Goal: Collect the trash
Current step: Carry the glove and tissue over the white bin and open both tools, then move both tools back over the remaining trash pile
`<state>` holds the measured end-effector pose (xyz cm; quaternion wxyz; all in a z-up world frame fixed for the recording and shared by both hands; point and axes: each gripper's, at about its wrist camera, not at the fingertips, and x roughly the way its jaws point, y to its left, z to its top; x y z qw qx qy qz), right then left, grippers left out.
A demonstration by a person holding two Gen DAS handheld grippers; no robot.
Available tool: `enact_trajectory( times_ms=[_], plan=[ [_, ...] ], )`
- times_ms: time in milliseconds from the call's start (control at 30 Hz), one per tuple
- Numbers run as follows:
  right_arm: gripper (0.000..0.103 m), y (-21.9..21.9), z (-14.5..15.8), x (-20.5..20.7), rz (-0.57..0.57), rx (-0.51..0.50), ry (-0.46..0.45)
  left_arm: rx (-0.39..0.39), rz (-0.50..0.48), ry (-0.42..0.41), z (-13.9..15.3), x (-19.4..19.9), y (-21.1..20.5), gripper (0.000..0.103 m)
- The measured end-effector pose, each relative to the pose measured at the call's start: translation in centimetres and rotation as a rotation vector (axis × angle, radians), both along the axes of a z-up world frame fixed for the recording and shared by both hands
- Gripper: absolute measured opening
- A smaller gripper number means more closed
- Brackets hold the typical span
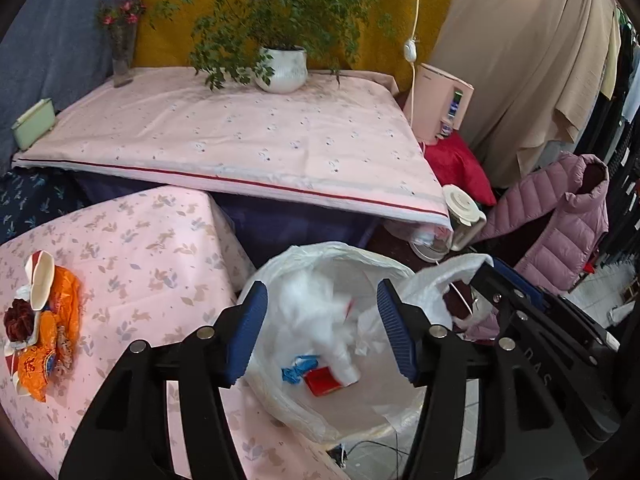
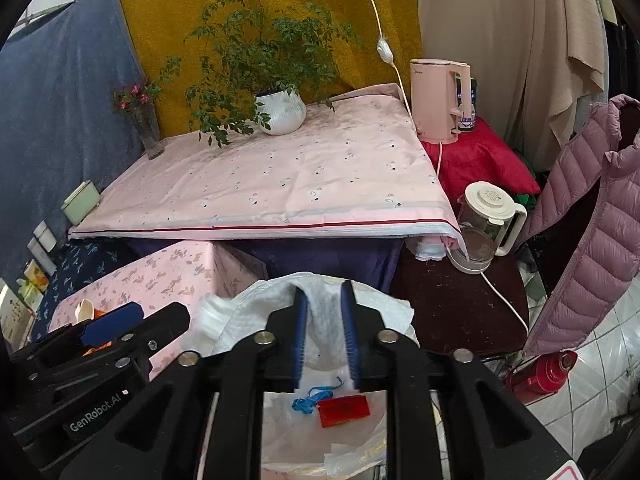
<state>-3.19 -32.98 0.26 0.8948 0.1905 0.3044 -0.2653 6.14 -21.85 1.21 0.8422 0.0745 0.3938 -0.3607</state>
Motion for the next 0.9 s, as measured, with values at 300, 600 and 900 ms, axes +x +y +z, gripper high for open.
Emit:
enact_trajectory(
  times_ms=[300,600,900],
  plan=[
    [0.051,0.5,0.6,0.0,-0.002,-0.032,-0.016,0.012,0.03,0.012,-0.4,0.7,0.7,0.055],
    [0.052,1.6,0.6,0.6,0.016,-0.037,-0.01,0.0,0.054,0.014,-0.1,1.0,1.9,0.055],
    [0.056,3.1,0.9,1.4,0.042,-0.048,-0.007,-0.018,0.098,0.021,0.0,1.8,3.9,0.056]
  ],
)
